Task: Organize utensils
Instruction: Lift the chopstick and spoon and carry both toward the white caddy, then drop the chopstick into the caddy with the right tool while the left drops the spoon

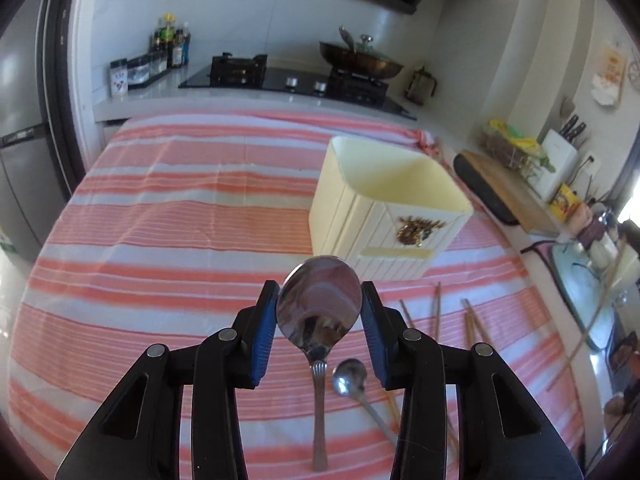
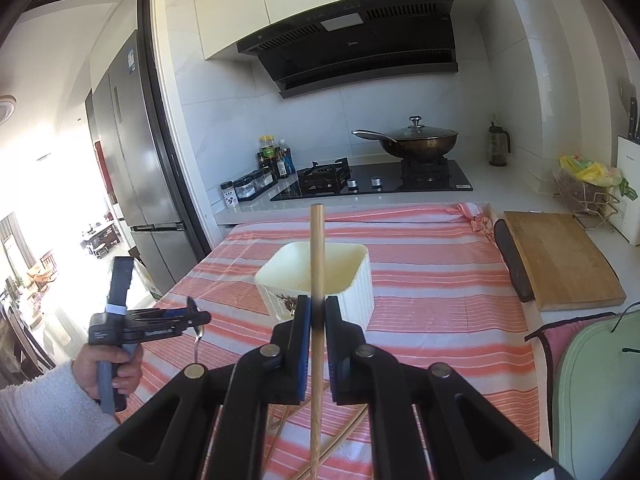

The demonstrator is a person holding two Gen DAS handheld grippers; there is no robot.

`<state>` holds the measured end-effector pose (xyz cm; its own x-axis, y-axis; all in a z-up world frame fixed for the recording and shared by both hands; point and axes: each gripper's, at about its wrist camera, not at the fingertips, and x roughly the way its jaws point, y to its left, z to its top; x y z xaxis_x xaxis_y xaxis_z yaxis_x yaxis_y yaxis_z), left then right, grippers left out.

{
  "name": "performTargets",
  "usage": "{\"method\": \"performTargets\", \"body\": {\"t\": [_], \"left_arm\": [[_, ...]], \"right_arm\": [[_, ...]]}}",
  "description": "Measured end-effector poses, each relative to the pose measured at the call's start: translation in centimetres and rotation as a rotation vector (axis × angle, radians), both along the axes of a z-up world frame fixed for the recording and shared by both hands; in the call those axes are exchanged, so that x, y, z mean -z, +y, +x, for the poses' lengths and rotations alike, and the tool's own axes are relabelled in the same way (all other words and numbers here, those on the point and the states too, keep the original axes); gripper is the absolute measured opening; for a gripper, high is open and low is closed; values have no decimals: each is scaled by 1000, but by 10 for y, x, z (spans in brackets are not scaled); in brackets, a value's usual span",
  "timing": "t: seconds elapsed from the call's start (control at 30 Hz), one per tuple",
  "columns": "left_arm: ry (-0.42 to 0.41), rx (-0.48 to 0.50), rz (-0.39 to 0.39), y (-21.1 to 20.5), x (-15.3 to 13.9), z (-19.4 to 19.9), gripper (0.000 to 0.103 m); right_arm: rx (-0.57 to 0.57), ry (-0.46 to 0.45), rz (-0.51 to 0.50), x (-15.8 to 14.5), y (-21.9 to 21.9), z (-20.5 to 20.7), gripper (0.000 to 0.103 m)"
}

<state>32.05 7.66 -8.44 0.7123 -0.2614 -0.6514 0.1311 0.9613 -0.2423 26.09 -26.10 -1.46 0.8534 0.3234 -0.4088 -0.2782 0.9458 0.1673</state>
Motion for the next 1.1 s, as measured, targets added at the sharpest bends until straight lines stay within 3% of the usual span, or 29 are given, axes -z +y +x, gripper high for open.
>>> {"method": "performTargets", "body": {"t": [0.17,0.7,0.9,1.1], "left_arm": [[-69,4,-23,16,-29,-23,40],[-106,-13,-27,26,-43,-23,40],[-155,17,-46,27,-96,1,40],[-267,38,-56,11,-166,51,40]], "right_arm": [[-8,-10,24,-3,9,0,8],[4,-28,-4,-9,18,1,8],[-8,-35,-26,-24,23,36,8],[-3,-130,15,-67,28,99,8]]}}
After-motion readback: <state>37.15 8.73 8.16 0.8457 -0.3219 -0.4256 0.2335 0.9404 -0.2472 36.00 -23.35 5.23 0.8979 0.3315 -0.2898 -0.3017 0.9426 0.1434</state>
